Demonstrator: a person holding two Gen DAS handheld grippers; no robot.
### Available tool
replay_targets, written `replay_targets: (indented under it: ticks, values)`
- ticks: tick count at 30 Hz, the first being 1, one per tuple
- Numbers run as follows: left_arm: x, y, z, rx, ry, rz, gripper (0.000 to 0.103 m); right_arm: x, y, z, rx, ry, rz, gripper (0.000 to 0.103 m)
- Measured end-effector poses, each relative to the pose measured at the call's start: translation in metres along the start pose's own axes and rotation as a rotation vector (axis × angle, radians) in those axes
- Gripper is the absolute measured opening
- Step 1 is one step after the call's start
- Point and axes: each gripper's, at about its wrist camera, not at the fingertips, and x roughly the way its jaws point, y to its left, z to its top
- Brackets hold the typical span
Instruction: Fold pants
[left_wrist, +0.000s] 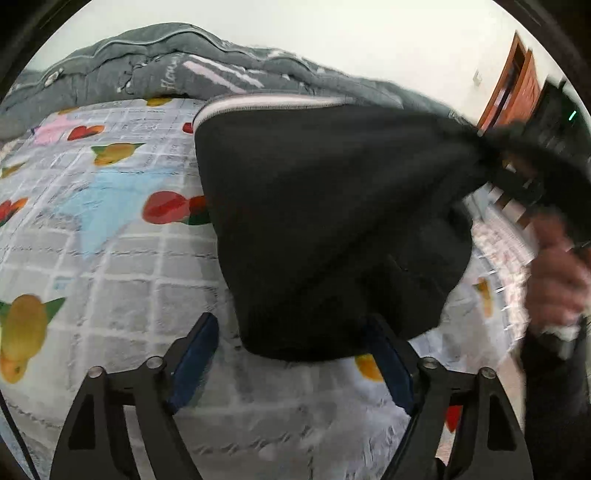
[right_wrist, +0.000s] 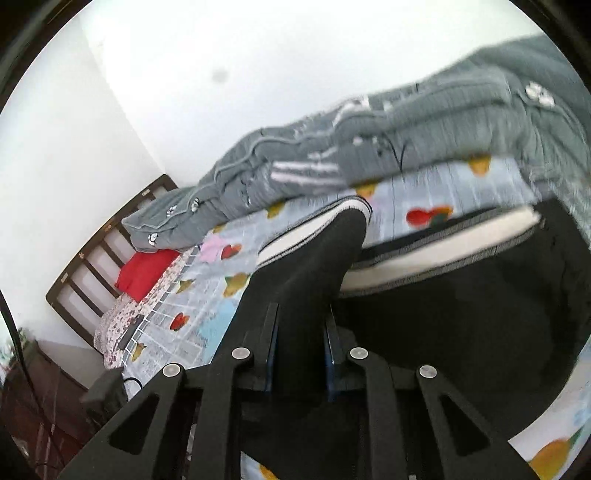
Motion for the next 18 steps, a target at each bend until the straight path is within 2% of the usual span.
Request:
replay_targets:
  ticks: [4, 5, 7, 9, 11, 15, 18]
  values:
    - [0.017, -0.03, 0.001, 0.112, -0.004, 0.211, 0.084, -0.028, -0.023, 0.016, -0.043, -0.051, -0.061, 0.018]
    - [0.018, -0.031, 0.002, 0.107, -0.008, 0.217, 0.084, -0.037, -0.033, 0.019, -0.039, -0.069, -0.082, 0.018]
    - [0.016, -0.028, 0.008, 0.072, -0.01, 0.172, 0.084, -0.065, -0.064, 0.027, -0.024, -0.118, -0.14, 0.018]
    - [0.014, -0.028, 0.011, 0.059, -0.012, 0.063, 0.086, -0.086, -0.099, 0.028, 0.022, -0.155, -0.188, 0.018]
    - [0.013, -0.034, 0.013, 0.06, -0.006, -0.015, 0.086, -0.094, -0.138, 0.02, 0.077, -0.141, -0.269, 0.018]
    - [0.02, -0.054, 0.009, 0.131, 0.006, 0.002, 0.086, -0.067, -0.197, -0.018, 0.144, -0.012, -0.399, 0.021]
    - [0.015, -0.052, 0.006, 0.126, 0.013, -0.017, 0.084, -0.066, -0.204, -0.031, 0.135, -0.025, -0.417, 0.03]
